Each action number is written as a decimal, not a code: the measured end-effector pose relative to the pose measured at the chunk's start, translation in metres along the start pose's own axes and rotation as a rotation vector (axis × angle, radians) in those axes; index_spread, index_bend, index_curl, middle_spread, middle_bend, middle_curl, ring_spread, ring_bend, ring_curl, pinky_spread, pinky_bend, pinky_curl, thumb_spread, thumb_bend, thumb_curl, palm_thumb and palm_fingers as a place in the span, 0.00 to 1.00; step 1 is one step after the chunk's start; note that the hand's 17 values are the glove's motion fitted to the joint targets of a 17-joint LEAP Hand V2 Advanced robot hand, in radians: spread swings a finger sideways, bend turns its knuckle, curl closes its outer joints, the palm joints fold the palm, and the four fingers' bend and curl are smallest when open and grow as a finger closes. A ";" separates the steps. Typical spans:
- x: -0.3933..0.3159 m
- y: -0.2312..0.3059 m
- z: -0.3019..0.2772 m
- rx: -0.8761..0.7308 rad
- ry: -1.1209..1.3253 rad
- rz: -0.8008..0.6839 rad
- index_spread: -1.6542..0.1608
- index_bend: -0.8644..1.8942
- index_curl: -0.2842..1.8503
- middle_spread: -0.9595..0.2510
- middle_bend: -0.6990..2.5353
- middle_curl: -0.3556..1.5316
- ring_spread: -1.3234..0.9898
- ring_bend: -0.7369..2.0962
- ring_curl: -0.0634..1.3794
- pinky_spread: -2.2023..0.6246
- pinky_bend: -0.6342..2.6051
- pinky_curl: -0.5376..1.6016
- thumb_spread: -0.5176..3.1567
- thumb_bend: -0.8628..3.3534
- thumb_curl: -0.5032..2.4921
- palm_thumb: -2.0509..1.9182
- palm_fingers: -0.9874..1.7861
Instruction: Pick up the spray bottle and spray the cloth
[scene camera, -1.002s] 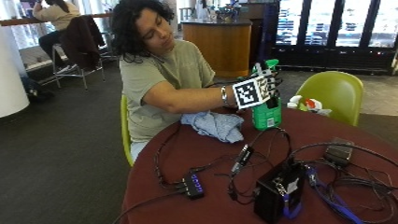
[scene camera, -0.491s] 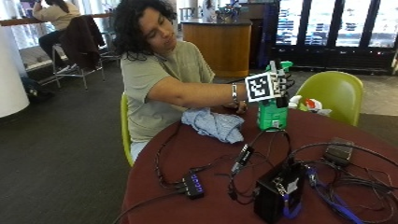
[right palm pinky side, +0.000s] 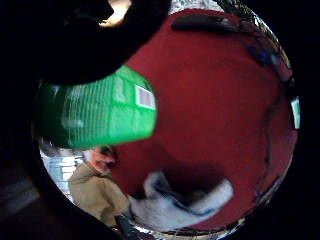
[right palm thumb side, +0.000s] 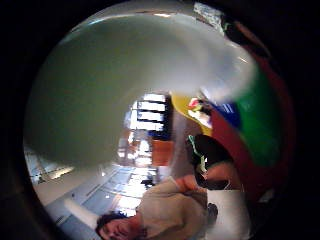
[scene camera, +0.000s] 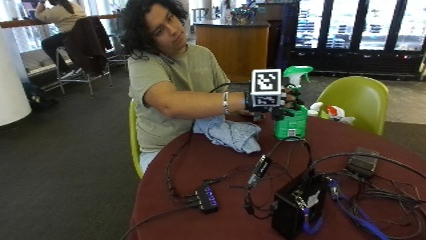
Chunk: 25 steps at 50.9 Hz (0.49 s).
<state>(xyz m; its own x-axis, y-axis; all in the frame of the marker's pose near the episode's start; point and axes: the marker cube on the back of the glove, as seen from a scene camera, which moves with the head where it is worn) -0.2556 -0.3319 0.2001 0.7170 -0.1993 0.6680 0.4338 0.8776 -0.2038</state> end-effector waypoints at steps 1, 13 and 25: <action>-0.001 0.007 -0.003 -0.001 0.034 0.005 0.73 0.35 0.35 0.77 0.29 0.40 0.54 0.38 0.32 0.82 0.29 0.42 0.38 0.19 0.38 0.71 0.53; -0.007 0.118 -0.007 -0.041 0.359 0.003 0.71 0.37 0.31 0.79 0.27 0.39 0.55 0.36 0.29 0.85 0.28 0.41 0.40 0.19 0.34 0.69 0.49; -0.017 0.201 -0.005 -0.068 0.499 -0.010 0.70 0.37 0.30 0.78 0.27 0.38 0.55 0.34 0.27 0.86 0.27 0.41 0.42 0.20 0.32 0.67 0.48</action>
<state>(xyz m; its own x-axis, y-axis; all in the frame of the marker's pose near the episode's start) -0.1777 -0.1545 0.1438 0.8790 -0.4060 0.2499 0.4645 0.8476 -0.2566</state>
